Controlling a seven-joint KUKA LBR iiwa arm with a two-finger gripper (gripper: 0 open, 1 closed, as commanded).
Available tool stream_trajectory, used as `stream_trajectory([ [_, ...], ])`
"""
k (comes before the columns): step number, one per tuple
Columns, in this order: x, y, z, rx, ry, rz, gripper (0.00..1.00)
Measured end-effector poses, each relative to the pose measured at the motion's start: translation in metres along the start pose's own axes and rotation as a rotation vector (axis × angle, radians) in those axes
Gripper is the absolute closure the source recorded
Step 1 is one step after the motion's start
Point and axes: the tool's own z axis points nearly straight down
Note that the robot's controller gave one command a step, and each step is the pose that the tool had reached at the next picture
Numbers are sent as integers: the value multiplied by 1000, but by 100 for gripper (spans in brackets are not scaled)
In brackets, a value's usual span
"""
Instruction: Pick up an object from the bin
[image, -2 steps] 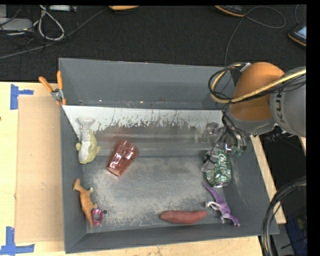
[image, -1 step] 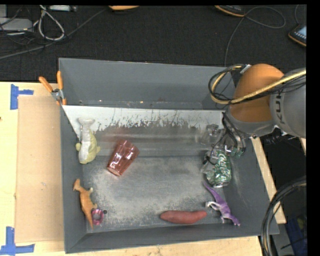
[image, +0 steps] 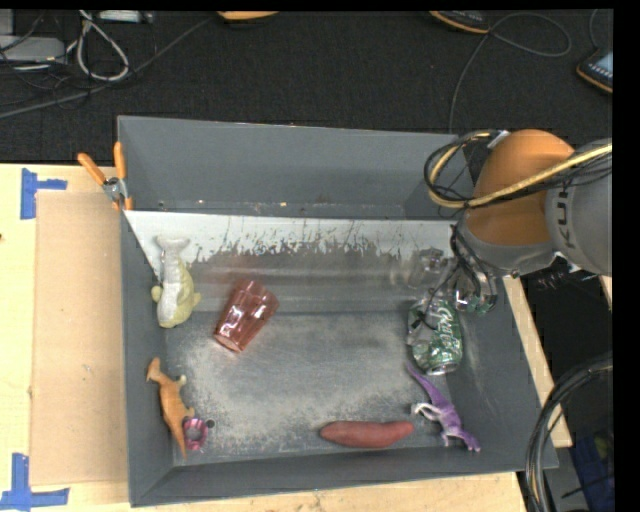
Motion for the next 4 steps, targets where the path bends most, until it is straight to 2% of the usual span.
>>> stream_trajectory([
  [1,-2,-15,37,-3,3,-105,0],
  [2,-8,-39,42,1,4,138,0],
  [3,-7,-38,34,0,1,292,0],
  [4,-9,-41,44,-2,3,91,0],
])
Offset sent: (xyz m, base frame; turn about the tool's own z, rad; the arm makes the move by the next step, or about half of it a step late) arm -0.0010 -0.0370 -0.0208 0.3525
